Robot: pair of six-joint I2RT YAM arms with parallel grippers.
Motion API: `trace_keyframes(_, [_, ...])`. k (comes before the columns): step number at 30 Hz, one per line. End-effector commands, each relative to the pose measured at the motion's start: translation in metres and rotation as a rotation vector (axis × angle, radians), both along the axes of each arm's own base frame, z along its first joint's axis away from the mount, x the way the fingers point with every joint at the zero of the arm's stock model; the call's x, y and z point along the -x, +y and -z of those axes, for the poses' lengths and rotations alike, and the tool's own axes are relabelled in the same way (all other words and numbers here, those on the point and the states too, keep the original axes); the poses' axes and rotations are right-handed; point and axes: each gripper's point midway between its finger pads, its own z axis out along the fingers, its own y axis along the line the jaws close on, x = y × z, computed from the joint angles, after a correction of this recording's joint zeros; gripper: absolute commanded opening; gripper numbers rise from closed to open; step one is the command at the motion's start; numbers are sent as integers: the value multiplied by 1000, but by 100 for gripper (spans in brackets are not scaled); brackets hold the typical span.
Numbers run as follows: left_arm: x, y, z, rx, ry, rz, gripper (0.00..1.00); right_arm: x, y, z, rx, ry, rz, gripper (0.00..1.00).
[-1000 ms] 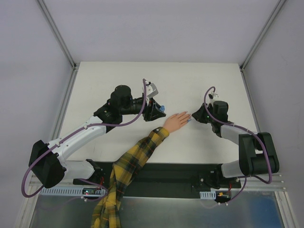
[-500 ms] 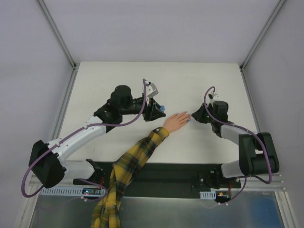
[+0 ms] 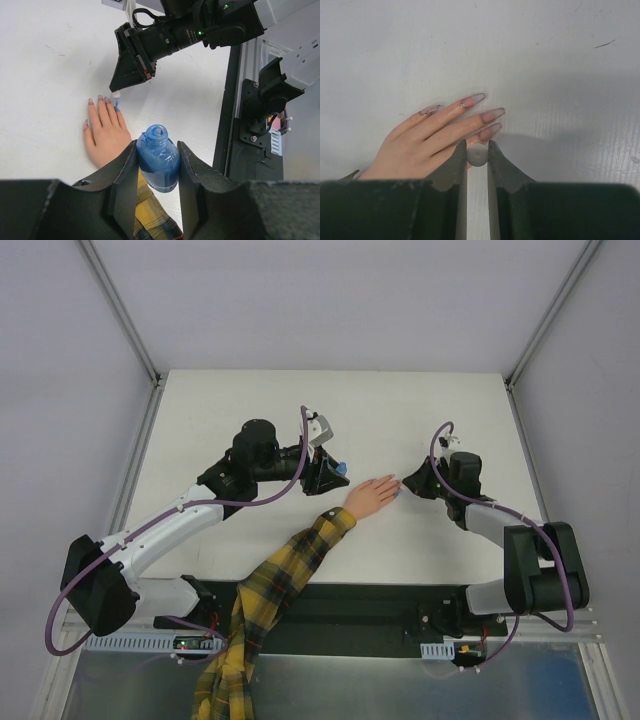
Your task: Paint the nails
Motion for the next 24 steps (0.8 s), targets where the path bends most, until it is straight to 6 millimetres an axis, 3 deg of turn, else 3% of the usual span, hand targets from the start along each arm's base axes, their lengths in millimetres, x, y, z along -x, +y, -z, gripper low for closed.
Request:
trace_keyframes(1, [5,-3,-7,15,-34,22,0,-8,0,-17,-9,-65,-5,1])
trace_keyframes(24, [4,-4,-5,11,-29,22,0,-17,-7,-10,15,-21,43,0])
